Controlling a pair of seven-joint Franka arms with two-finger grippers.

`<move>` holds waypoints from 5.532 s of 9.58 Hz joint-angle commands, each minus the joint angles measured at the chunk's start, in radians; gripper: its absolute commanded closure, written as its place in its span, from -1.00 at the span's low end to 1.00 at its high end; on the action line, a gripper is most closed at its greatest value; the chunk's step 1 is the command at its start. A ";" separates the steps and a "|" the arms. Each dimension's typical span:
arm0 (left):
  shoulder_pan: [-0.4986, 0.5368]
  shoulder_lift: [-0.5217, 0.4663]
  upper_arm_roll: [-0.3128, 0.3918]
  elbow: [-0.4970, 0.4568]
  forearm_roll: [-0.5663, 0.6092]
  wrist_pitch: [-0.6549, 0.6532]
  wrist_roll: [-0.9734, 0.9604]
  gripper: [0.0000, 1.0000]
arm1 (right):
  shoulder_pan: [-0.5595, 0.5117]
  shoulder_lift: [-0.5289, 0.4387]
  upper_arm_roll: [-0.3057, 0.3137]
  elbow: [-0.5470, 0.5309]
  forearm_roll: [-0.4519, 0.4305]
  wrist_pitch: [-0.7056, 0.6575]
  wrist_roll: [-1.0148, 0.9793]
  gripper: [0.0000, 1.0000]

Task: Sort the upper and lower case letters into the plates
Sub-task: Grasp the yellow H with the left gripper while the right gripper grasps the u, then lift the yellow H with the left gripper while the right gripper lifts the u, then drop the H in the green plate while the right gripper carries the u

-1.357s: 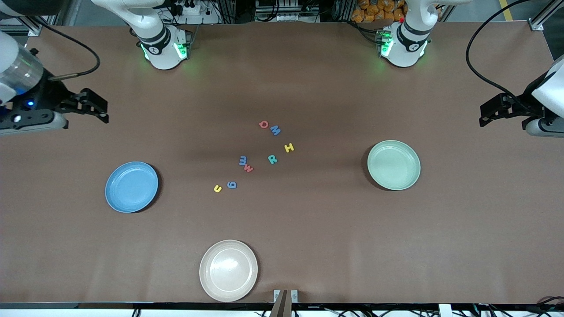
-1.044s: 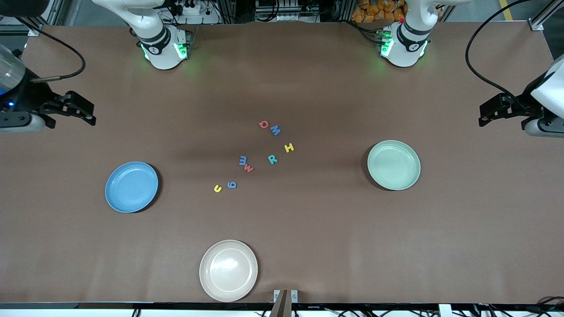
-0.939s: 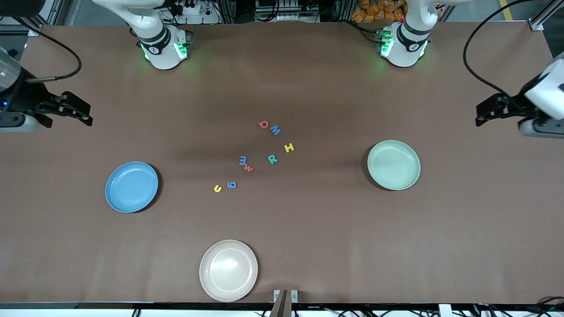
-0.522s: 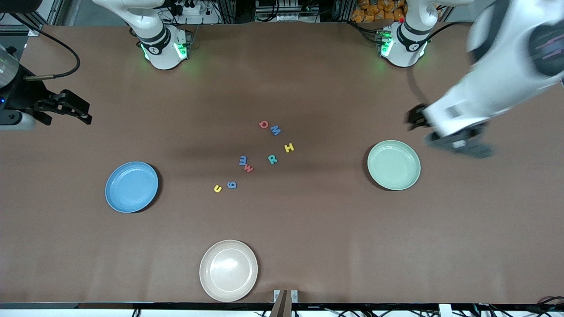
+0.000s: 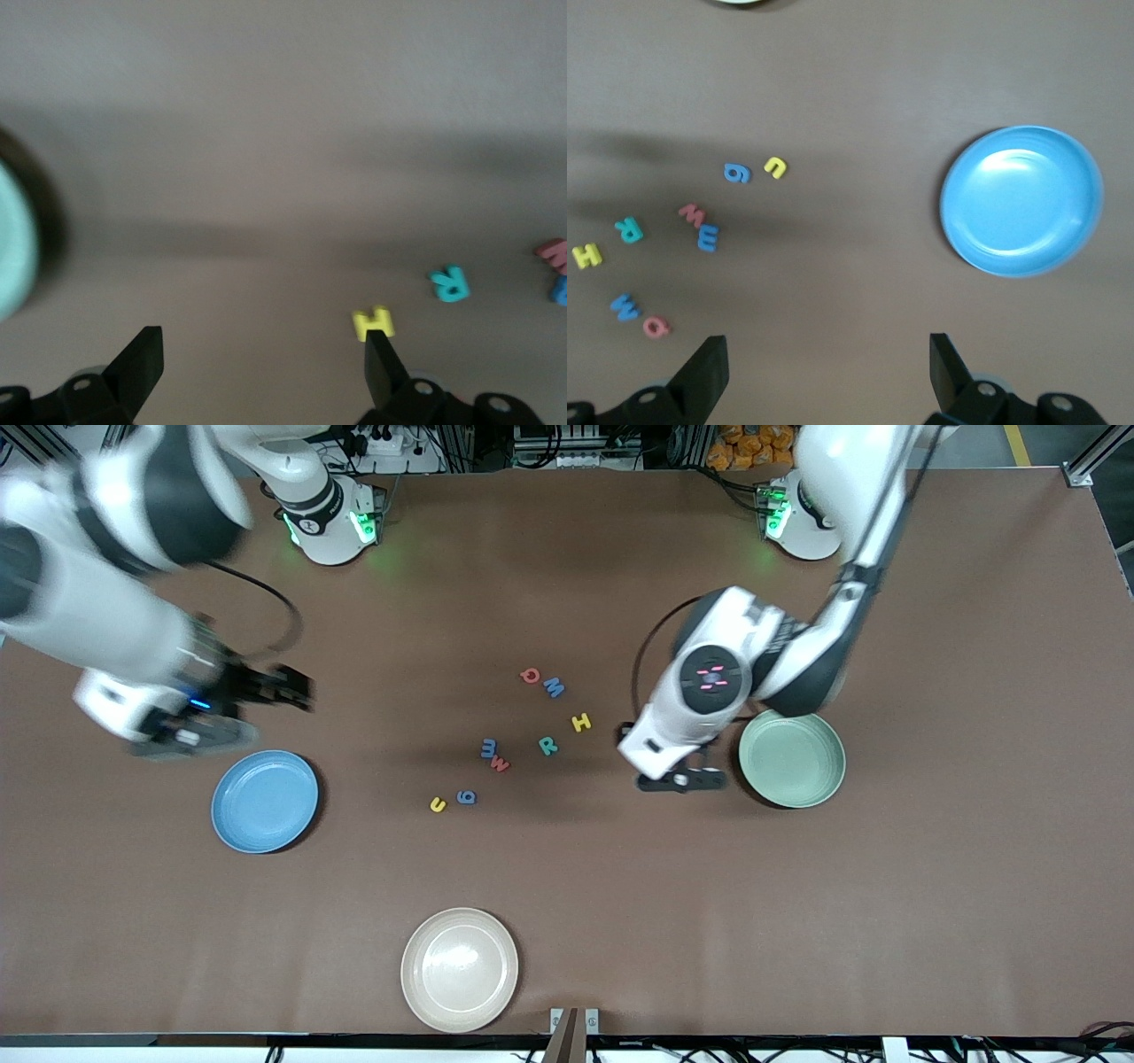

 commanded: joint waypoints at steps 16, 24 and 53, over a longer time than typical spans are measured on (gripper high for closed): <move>-0.215 0.197 0.022 -0.131 0.047 0.420 -0.517 -0.22 | 0.110 0.466 -0.002 -0.016 0.018 0.538 0.829 -1.00; -0.198 0.195 0.039 -0.099 0.056 0.419 -0.488 -0.08 | 0.145 0.511 -0.004 -0.028 -0.041 0.601 0.806 -1.00; 0.247 -0.207 0.019 -0.507 0.233 0.146 0.405 -1.00 | -0.201 0.313 -0.013 -0.079 -0.063 0.289 0.263 1.00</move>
